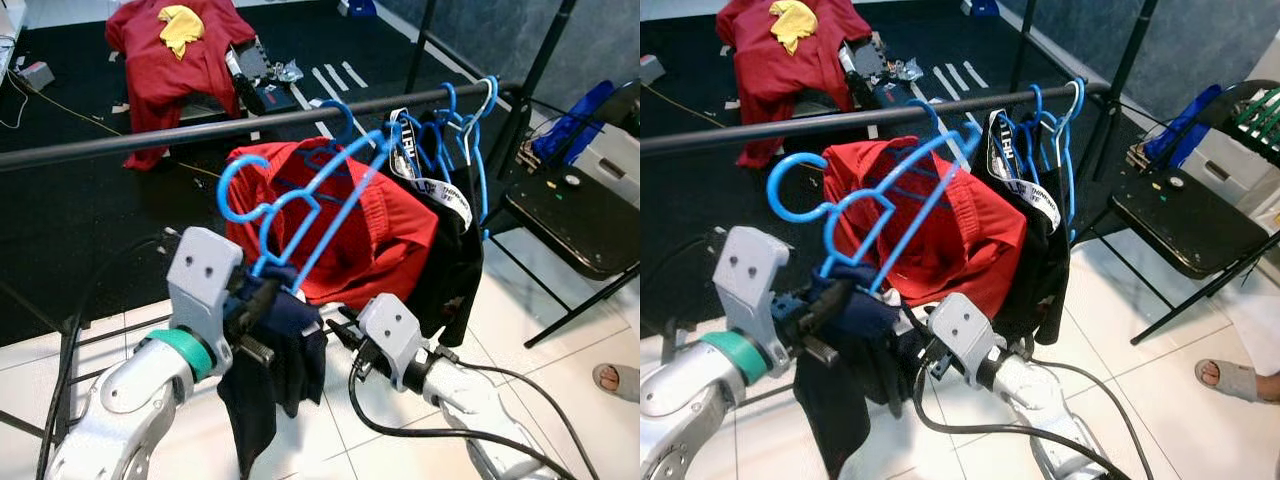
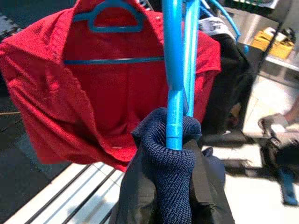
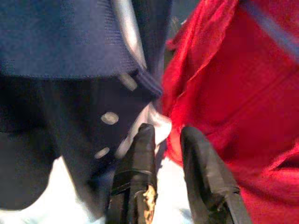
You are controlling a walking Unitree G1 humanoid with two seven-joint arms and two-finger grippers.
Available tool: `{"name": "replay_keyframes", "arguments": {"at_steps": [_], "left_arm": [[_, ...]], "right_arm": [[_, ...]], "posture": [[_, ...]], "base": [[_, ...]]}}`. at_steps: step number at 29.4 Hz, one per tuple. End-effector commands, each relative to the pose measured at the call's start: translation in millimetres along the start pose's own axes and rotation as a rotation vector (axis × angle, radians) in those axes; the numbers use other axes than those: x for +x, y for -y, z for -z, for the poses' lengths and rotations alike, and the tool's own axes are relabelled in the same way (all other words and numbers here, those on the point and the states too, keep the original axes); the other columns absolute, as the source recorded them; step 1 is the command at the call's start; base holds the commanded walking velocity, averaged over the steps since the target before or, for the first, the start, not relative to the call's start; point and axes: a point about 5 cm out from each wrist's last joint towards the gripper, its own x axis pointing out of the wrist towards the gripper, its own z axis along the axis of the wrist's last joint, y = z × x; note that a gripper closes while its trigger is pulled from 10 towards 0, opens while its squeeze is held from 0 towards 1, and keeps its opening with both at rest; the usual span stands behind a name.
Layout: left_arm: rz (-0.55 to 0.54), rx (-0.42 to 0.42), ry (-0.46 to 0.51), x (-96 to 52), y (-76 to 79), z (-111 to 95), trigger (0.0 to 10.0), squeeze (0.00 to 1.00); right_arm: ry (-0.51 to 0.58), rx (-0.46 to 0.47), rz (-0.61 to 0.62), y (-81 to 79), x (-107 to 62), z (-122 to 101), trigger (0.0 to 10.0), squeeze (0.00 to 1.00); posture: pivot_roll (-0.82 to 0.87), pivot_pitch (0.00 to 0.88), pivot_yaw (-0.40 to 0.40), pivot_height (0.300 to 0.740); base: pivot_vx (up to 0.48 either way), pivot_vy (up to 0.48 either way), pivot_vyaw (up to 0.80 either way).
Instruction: Hang hanger
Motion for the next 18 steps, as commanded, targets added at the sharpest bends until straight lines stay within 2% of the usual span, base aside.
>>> {"name": "replay_keyframes", "arguments": {"at_steps": [1,4,5,13,17,18], "left_arm": [[0.048,0.002,0.023,-3.8,5.5,-6.5,10.0,0.00],[0.072,0.013,0.012,-6.5,7.1,-6.8,10.0,0.00],[0.073,0.024,0.008,-5.5,7.9,-5.9,10.0,0.00],[0.082,0.032,0.012,0.0,12.3,-6.0,10.0,0.00],[0.090,0.026,0.015,0.9,13.1,-7.2,10.0,0.00],[0.093,0.027,0.016,1.3,12.9,-7.7,10.0,0.00]], "right_arm": [[0.014,-0.050,0.010,-2.6,1.6,0.4,10.0,0.00],[0.071,-0.083,0.059,2.8,6.0,-8.0,10.0,0.00],[0.114,-0.100,0.066,3.1,6.3,-17.2,10.0,1.00],[0.166,-0.139,0.034,-7.3,-1.9,-26.2,10.0,1.00],[0.164,-0.120,0.011,-10.3,-5.3,-24.8,10.0,1.00],[0.156,-0.050,-0.026,-12.3,-9.7,-24.0,10.0,1.00]], "posture": [[-0.02,0.126,0.064,0.740],[-0.02,0.127,0.062,0.740],[-0.01,0.129,0.058,0.740],[-0.03,0.132,0.059,0.740],[-0.03,0.132,0.059,0.740],[-0.04,0.135,0.062,0.740]], "base": [[0.000,0.000,0.00],[0.000,0.000,0.00],[0.000,0.000,0.00],[0.000,0.000,0.00],[0.000,0.000,0.00],[0.000,0.000,0.00]]}}
